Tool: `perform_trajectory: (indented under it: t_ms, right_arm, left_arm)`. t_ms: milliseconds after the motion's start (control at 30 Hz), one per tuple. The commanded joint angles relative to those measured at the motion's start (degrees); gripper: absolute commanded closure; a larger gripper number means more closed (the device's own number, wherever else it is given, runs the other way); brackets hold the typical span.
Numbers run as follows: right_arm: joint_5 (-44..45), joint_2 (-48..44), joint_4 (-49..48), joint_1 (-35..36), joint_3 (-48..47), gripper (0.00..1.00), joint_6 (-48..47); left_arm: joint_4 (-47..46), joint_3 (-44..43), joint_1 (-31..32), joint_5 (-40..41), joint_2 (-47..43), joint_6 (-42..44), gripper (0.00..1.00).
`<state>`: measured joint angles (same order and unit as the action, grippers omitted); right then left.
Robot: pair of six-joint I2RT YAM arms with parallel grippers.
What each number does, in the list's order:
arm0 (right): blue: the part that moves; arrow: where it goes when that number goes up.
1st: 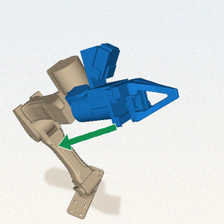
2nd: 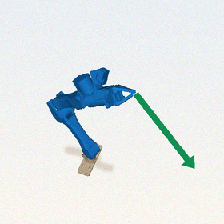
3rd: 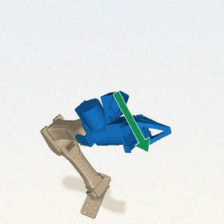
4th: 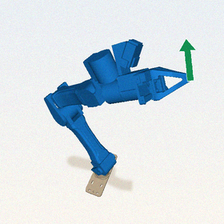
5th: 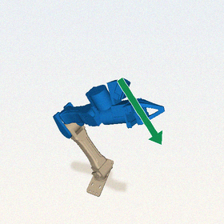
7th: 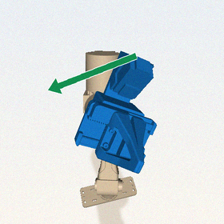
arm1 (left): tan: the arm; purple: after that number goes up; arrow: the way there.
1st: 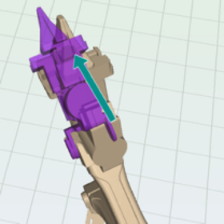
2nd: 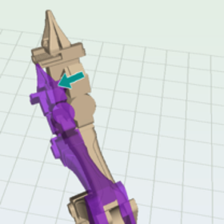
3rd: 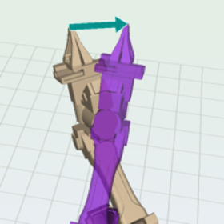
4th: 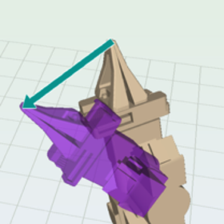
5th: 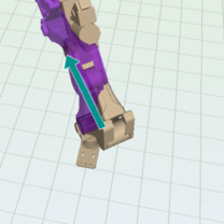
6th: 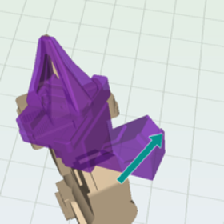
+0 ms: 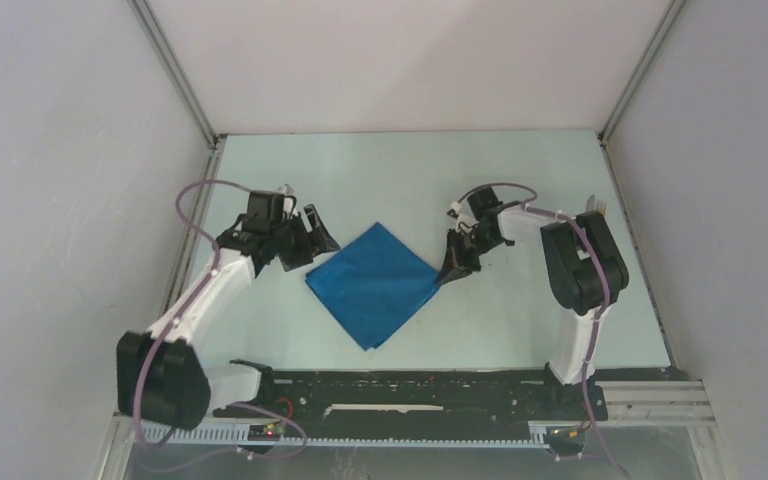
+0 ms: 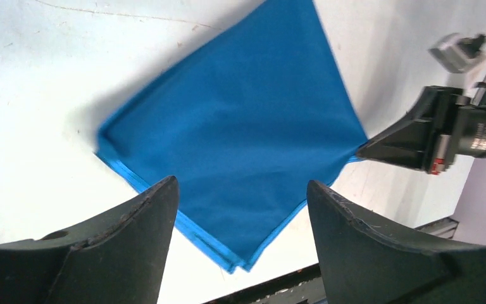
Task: Fold the napkin into a case and place the utensils inside
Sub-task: Move the top corner of the square-folded napkin to the center of the board.
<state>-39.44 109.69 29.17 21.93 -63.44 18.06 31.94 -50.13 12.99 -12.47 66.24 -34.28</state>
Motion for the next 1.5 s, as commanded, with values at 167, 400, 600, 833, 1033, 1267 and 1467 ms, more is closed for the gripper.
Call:
perform_trajectory:
  t_ms: [167,400,600,833,1033,1267,1467]
  right_arm:
    - [2.92,7.1,15.87,-8.28,-18.31,1.0,-14.47]
    - [5.38,11.26,19.49,-11.1,-26.09,1.0,-19.56]
    - [7.44,15.01,24.27,-11.93,-32.43,1.0,-26.22]
    - [16.45,12.42,19.93,-12.0,-31.87,0.59,-19.84]
    - [29.45,1.05,12.83,-10.53,-20.65,0.35,-11.35]
    - [27.47,-8.29,5.77,-4.22,-8.04,0.32,-7.07]
    - [19.55,-14.26,-1.97,-1.41,3.24,0.31,-1.46]
  left_arm:
    - [-0.95,-14.95,-3.85,-6.56,23.93,1.8,0.15]
    - [4.66,-22.38,-2.91,-10.22,35.61,6.81,0.16]
    - [-0.31,-16.77,-0.6,-13.68,36.19,6.46,0.26]
    - [-0.54,-12.94,1.59,-10.74,35.13,6.86,0.29]
    - [2.8,-11.21,1.77,-2.52,31.16,8.71,0.39]
    - [1.46,-8.83,1.89,-4.09,27.82,7.85,0.45]
    - [-0.79,-5.41,2.91,-7.05,27.59,6.42,0.49]
